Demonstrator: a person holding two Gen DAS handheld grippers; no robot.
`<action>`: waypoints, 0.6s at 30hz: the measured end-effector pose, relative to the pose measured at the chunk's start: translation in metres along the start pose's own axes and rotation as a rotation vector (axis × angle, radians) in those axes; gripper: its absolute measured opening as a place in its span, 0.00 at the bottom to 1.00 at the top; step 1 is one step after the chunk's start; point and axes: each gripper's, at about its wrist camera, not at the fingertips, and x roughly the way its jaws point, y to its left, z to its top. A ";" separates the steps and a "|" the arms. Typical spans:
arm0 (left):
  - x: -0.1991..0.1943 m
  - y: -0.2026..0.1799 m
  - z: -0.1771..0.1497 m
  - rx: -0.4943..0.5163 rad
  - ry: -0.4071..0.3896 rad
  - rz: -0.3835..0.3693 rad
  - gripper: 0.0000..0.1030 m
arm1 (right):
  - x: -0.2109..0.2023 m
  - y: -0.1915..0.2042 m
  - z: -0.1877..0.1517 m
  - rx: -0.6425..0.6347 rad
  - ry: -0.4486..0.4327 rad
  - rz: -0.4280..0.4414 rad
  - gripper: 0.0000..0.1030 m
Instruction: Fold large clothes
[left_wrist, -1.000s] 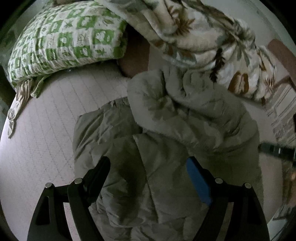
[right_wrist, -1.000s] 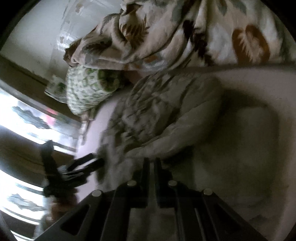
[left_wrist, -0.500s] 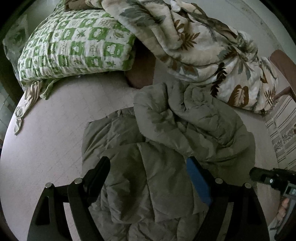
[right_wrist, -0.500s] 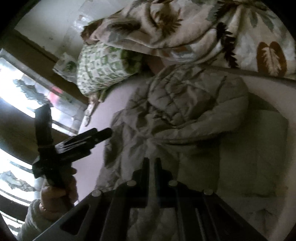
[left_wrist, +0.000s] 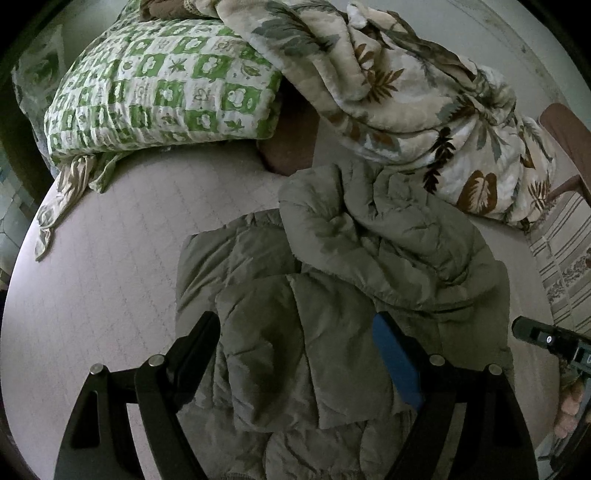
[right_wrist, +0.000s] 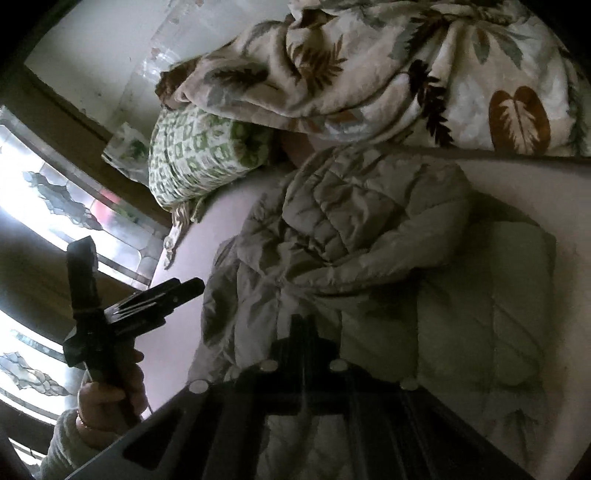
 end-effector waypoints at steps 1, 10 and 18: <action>-0.001 0.000 -0.001 0.000 0.000 0.001 0.82 | -0.001 -0.001 0.000 0.003 -0.007 -0.010 0.01; 0.000 0.001 -0.002 0.000 0.004 0.002 0.82 | -0.012 -0.002 0.006 -0.048 -0.074 -0.099 0.02; 0.016 -0.006 -0.010 0.022 0.042 -0.020 0.82 | 0.008 -0.026 0.006 0.192 0.050 0.168 0.03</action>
